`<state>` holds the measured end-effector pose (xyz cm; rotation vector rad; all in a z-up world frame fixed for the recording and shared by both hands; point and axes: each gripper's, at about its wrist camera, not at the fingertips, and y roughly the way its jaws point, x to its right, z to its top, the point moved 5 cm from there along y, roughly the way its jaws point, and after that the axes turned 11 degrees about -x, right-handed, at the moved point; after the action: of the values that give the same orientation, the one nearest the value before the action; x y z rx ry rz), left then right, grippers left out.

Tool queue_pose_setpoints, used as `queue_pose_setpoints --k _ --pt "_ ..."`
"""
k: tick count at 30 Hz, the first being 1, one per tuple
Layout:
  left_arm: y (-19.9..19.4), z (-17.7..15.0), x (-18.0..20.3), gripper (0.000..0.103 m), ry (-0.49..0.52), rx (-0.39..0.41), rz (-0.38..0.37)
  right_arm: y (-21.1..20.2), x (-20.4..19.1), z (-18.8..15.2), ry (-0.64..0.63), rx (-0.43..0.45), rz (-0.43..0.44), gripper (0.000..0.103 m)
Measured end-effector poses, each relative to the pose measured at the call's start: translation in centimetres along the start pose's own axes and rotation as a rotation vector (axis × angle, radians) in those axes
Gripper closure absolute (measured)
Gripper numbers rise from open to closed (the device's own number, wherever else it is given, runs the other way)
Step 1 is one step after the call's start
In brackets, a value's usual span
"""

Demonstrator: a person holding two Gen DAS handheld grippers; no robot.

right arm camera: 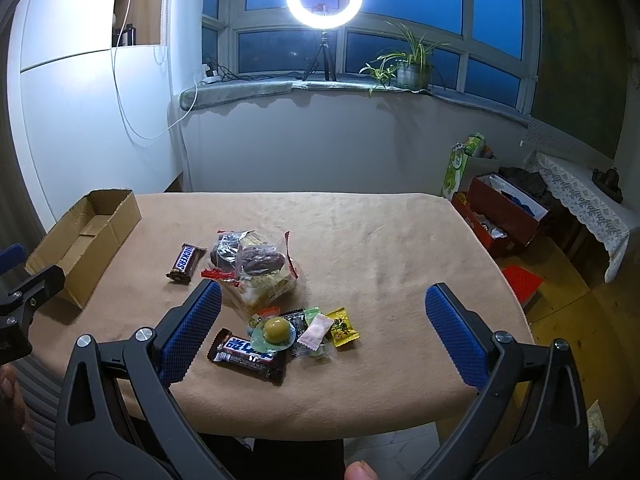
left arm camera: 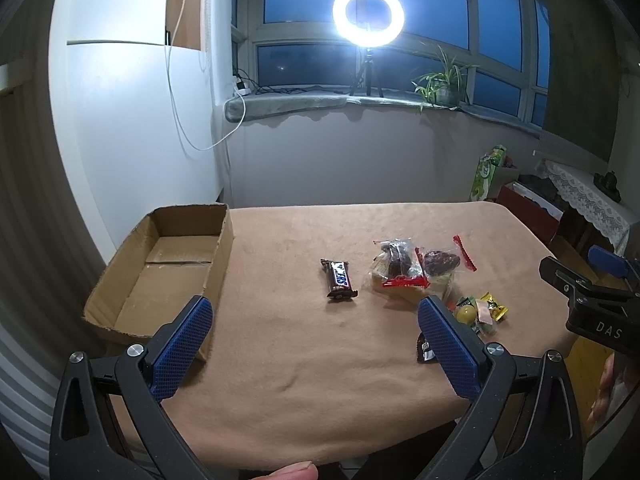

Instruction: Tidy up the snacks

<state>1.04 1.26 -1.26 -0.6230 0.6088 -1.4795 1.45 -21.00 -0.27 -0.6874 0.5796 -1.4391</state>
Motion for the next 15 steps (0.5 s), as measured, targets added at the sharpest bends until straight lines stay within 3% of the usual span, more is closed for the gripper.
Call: queue_pose_setpoints --k 15 --pt "0.1 0.1 0.6 0.001 0.021 -0.008 0.003 -1.4 -0.1 0.3 -0.016 0.028 -0.025 0.000"
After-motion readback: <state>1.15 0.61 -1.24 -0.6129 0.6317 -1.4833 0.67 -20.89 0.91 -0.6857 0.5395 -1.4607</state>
